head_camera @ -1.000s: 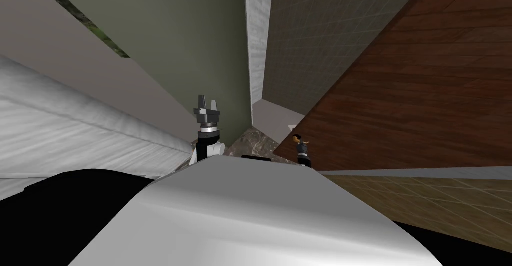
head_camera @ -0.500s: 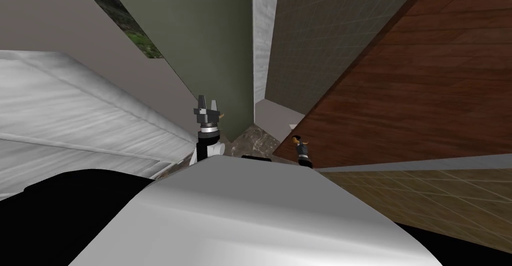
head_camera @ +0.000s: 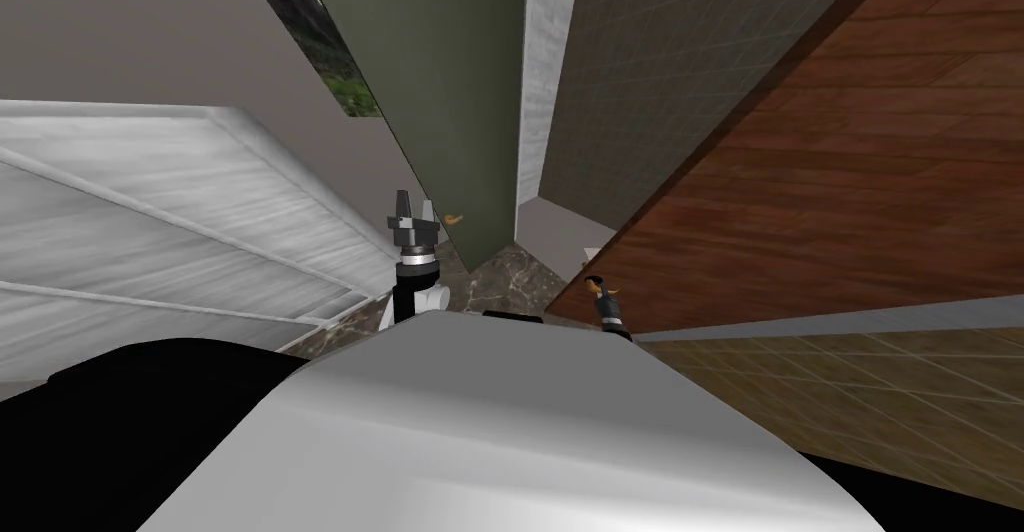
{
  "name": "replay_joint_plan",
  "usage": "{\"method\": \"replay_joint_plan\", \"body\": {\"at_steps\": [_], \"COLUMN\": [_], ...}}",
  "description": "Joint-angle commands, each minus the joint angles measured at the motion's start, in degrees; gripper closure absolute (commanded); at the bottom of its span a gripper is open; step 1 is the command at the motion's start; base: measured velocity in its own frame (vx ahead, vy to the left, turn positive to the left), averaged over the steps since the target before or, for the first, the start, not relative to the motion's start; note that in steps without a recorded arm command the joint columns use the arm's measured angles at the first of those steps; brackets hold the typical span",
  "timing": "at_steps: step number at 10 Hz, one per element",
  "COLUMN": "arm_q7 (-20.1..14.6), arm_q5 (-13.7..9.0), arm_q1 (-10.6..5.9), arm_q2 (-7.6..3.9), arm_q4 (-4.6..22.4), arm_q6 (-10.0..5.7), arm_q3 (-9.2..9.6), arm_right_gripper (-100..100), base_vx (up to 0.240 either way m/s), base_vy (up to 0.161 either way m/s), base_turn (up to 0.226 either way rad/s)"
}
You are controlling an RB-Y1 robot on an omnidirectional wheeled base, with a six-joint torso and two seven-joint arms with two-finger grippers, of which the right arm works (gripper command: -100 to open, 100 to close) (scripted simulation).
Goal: Pull the door open
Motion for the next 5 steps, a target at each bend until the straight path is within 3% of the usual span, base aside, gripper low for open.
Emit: {"method": "replay_joint_plan", "body": {"at_steps": [1,2,5], "arm_q7": [0.0,-0.9,-2.1], "arm_q5": [0.0,0.1,0.0], "arm_q1": [0.00,1.30,3.16], "arm_q2": [0.00,-0.67,-2.02], "arm_q4": [0.0,0.3,0.5], "arm_q6": [0.00,-1.85,-4.83], "arm_q3": [0.00,1.07,2.50], "arm_right_gripper": [100,100,100], "base_vx": [-0.097,-0.143,-0.182], "base_vy": [-0.022,-0.026,-0.052], "base_turn": [0.021,0.139,0.146]}}
